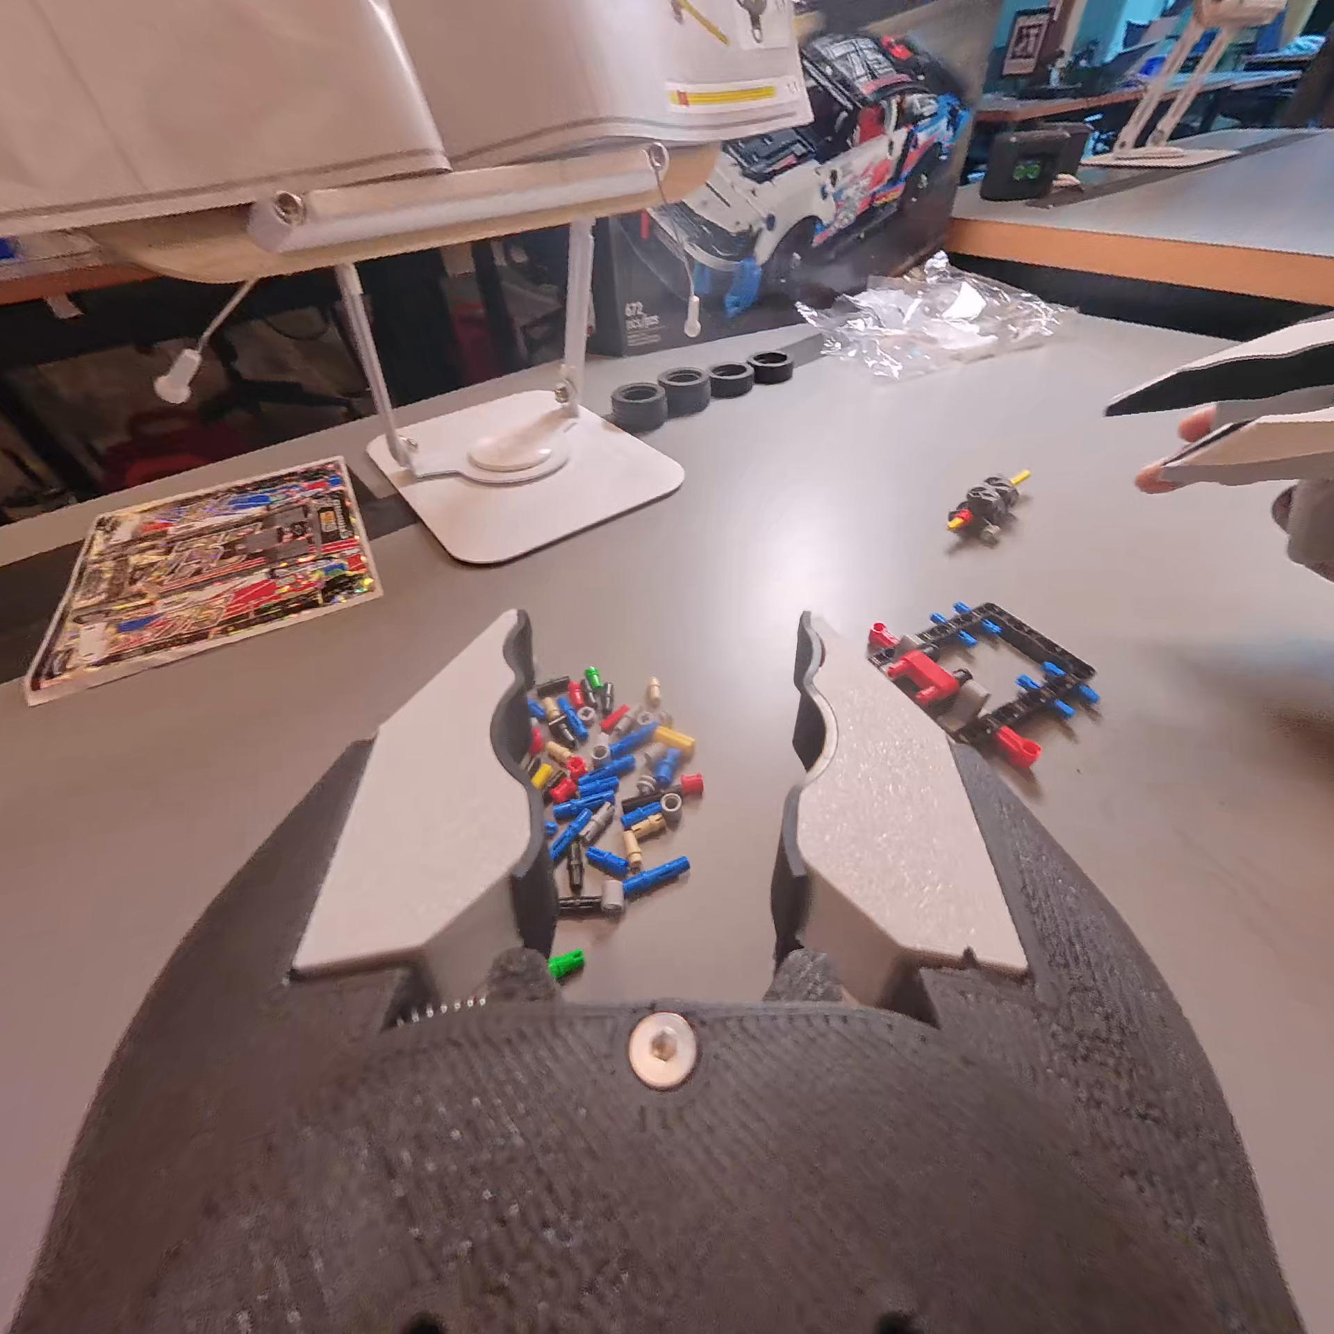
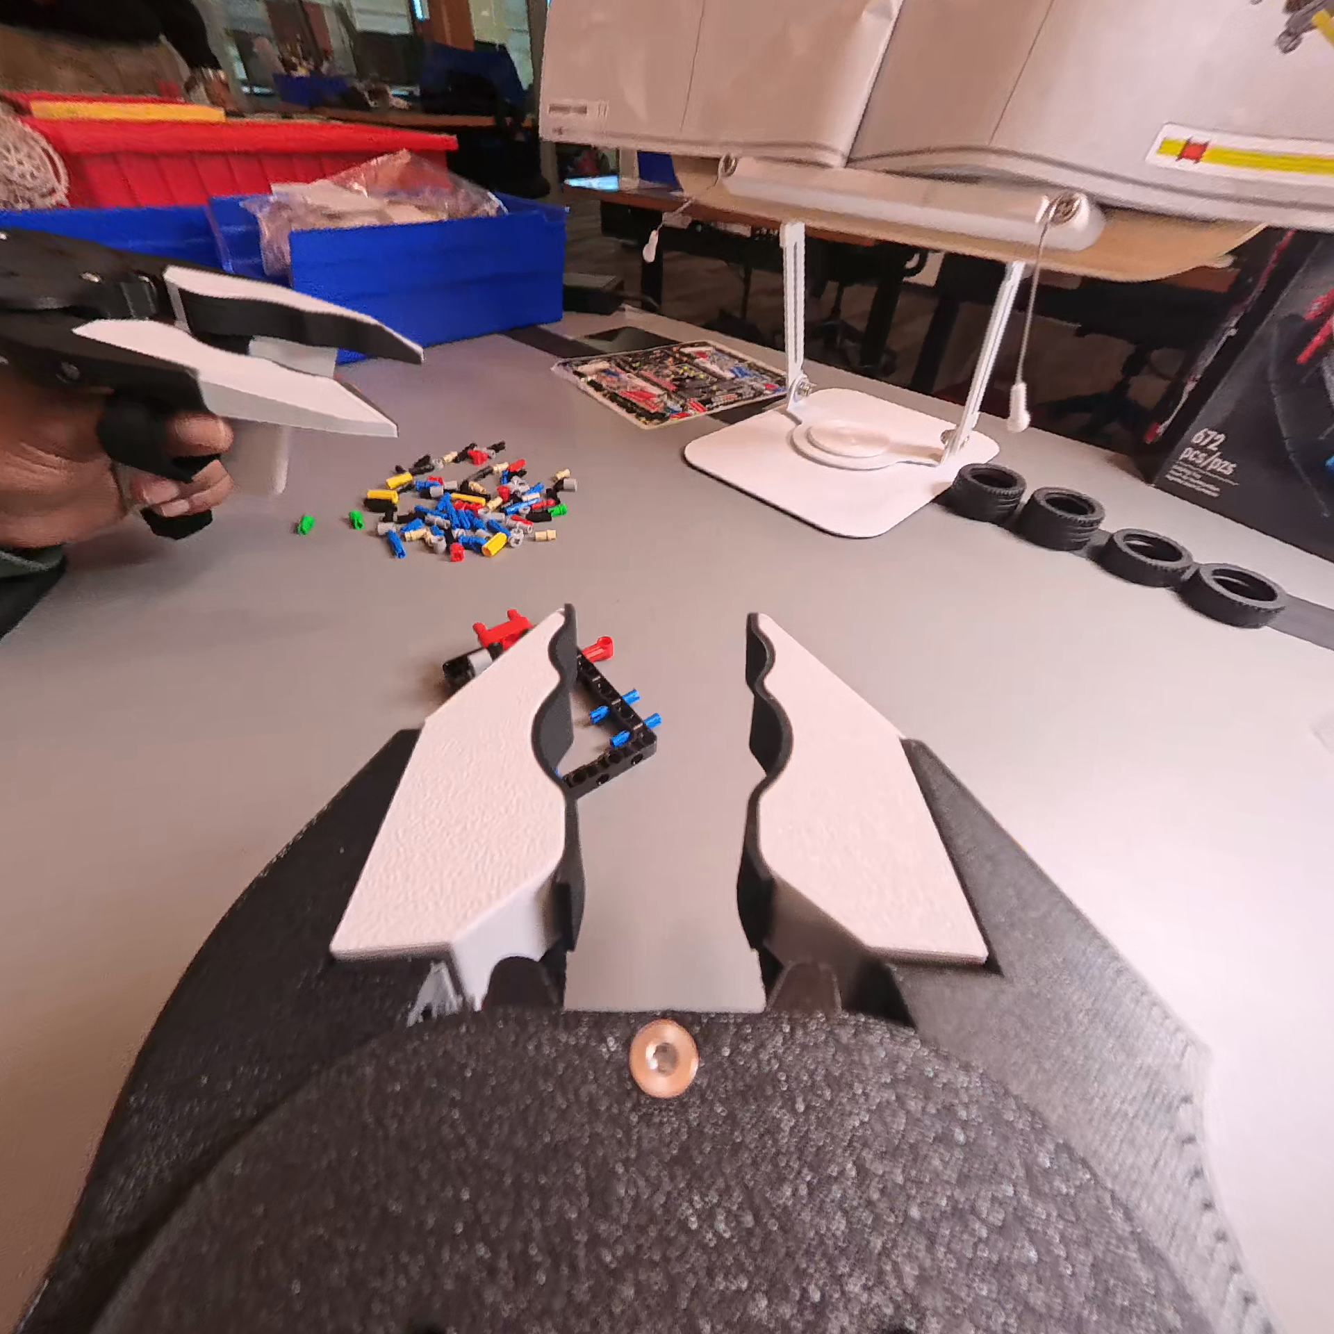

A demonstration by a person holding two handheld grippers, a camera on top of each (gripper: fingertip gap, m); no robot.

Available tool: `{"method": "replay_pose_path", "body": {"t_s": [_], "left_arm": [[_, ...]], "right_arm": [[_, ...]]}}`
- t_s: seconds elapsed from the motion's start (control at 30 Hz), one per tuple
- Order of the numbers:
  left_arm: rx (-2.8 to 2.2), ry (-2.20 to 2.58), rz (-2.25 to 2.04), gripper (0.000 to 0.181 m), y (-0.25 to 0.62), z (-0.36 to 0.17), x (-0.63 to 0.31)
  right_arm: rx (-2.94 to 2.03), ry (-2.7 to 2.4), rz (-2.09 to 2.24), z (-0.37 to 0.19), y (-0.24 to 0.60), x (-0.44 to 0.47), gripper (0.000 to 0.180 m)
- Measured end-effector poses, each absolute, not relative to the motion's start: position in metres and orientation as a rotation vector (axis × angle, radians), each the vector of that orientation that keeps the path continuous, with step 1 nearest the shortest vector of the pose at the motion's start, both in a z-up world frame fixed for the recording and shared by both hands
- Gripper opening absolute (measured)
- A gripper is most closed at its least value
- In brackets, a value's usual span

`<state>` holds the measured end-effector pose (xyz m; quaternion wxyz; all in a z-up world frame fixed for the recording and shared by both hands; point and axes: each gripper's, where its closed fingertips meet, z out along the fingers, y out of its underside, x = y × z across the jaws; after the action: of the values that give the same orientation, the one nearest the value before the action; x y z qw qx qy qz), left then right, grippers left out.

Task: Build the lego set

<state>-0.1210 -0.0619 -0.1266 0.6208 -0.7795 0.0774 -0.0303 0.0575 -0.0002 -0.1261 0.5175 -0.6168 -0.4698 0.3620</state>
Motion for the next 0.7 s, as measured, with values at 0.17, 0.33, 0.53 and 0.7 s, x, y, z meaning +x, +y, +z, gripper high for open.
{"method": "replay_pose_path", "body": {"t_s": [0.17,0.33,0.53,0.7], "left_arm": [[-1.865,0.159,0.056,0.039,-0.052,-0.14,-0.132],[-1.854,0.293,0.327,0.0,-0.028,-0.133,-0.131],[-1.796,0.303,0.519,0.0,0.02,-0.111,-0.133],[-1.801,0.284,0.584,0.0,0.03,-0.113,-0.145]], "right_arm": [[-1.259,-1.19,0.881,-0.095,-0.041,0.042,0.011],[-0.997,-1.434,0.986,-0.06,-0.152,-0.017,0.0],[-0.967,-1.503,0.88,-0.044,-0.177,-0.078,0.0],[-1.077,-1.495,0.872,-0.061,-0.156,-0.091,0.0]]}}
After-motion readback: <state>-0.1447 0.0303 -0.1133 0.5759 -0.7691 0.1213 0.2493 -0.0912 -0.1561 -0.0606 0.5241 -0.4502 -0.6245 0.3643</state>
